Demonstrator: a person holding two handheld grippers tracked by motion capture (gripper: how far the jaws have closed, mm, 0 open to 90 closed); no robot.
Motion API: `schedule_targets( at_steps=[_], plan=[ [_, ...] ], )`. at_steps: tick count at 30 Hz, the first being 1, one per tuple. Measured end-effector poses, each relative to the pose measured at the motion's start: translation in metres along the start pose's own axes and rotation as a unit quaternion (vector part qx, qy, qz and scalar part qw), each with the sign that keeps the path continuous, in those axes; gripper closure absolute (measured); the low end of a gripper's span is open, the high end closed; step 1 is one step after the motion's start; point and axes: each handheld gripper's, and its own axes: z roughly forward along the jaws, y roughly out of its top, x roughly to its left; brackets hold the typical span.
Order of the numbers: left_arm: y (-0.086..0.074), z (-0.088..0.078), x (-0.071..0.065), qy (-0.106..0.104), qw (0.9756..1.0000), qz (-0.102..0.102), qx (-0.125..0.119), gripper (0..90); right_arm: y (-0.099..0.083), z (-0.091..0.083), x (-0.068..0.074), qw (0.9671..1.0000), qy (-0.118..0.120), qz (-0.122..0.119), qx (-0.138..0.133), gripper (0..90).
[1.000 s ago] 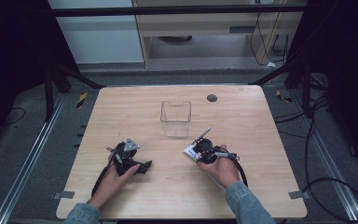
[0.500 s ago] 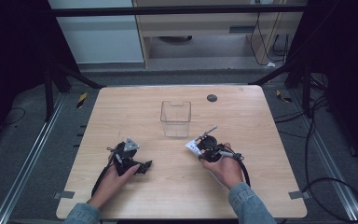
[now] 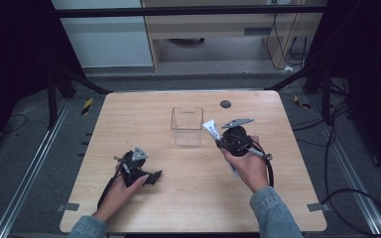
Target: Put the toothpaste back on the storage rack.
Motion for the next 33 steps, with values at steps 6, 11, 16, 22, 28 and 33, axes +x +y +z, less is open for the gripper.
schedule_targets(
  at_steps=[6, 11, 16, 22, 28, 33],
  plan=[
    [0.0, 0.0, 0.0, -0.001, 1.0, 0.001, 0.0, 0.0, 0.021, -0.013, 0.003, 0.9989, -0.009, -0.006, -0.045, 77.9],
    [0.0, 0.0, 0.0, -0.001, 1.0, 0.0, 0.0, 0.0, 0.034, -0.016, 0.007, 0.9979, -0.011, -0.009, -0.063, 77.9],
    [0.0, 0.0, 0.0, -0.001, 1.0, 0.0, 0.0, 0.0, 0.047, -0.017, 0.006, 0.9967, -0.014, -0.003, -0.079, 77.9],
    [0.0, 0.0, 0.0, -0.001, 1.0, 0.0, 0.0, 0.0, 0.062, -0.014, 0.007, 0.9955, -0.019, -0.003, -0.093, 77.9],
    [0.0, 0.0, 0.0, -0.001, 1.0, -0.002, -0.002, 0.0, 0.073, -0.012, 0.007, 0.9941, -0.033, 0.003, -0.104, 77.8],
    [0.0, 0.0, 0.0, 0.0, 1.0, 0.0, -0.002, 0.0, 0.086, -0.016, 0.01, 0.9917, -0.034, 0.002, -0.124, 77.8]
  ],
)
